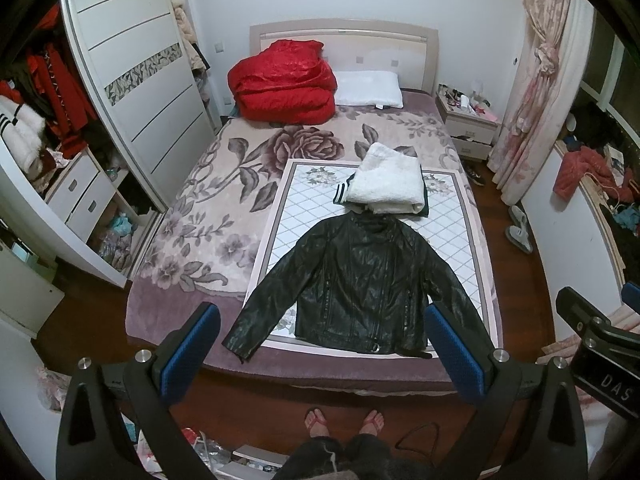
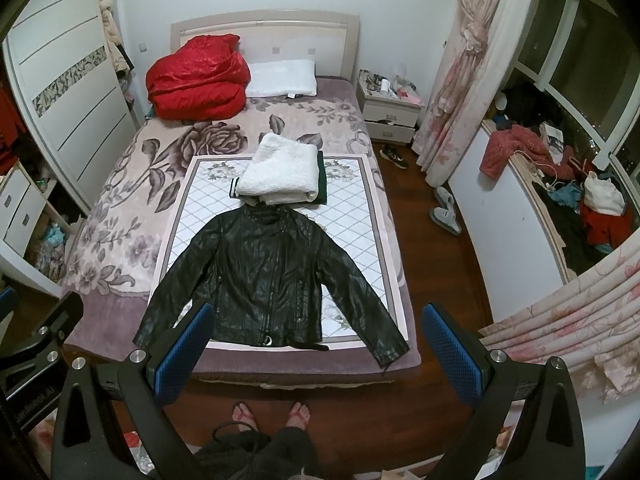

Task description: Fold large clothes

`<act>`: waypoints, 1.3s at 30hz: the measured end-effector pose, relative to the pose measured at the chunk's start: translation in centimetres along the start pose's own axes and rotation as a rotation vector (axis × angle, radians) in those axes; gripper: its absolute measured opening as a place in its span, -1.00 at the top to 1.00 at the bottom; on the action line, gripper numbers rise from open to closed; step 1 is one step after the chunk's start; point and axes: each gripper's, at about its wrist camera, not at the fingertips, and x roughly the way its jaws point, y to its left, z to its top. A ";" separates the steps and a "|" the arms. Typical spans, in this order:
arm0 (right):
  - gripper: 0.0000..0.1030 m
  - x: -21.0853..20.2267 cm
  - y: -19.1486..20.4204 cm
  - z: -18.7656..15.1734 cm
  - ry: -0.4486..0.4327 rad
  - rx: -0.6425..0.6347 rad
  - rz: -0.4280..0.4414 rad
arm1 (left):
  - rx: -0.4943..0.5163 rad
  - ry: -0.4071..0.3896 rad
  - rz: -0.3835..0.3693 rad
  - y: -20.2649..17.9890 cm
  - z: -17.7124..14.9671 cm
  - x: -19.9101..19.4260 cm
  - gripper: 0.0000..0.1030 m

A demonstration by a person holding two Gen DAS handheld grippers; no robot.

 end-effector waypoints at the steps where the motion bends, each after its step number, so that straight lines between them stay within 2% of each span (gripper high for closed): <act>1: -1.00 0.0 0.0 0.0 0.000 0.000 0.000 | -0.001 0.000 0.001 0.1 -0.3 -0.2 -1.00; 31: -1.00 -0.3 0.1 -0.3 -0.010 -0.001 -0.001 | -0.005 -0.006 -0.003 0.1 -0.2 -0.4 -1.00; 34: -1.00 -0.8 0.6 0.8 -0.012 -0.001 -0.002 | -0.005 -0.007 -0.004 0.2 -0.2 -0.5 -1.00; 39: -1.00 -0.8 0.4 0.6 -0.012 -0.002 0.001 | -0.007 -0.005 -0.006 0.1 -0.1 -0.5 -1.00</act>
